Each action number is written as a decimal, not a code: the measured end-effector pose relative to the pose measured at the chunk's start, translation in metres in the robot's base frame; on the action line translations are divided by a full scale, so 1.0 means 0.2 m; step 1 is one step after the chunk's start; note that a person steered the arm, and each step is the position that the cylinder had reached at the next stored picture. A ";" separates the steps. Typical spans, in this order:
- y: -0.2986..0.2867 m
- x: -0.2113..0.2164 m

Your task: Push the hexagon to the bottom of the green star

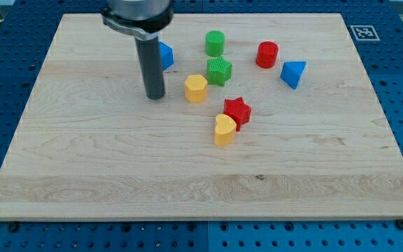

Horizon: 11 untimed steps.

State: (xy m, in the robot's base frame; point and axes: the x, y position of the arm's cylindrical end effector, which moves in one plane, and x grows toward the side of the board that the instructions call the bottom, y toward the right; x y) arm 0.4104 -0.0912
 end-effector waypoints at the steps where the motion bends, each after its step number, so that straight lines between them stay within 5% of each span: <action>1: 0.01 -0.06; 11: 0.40 0.01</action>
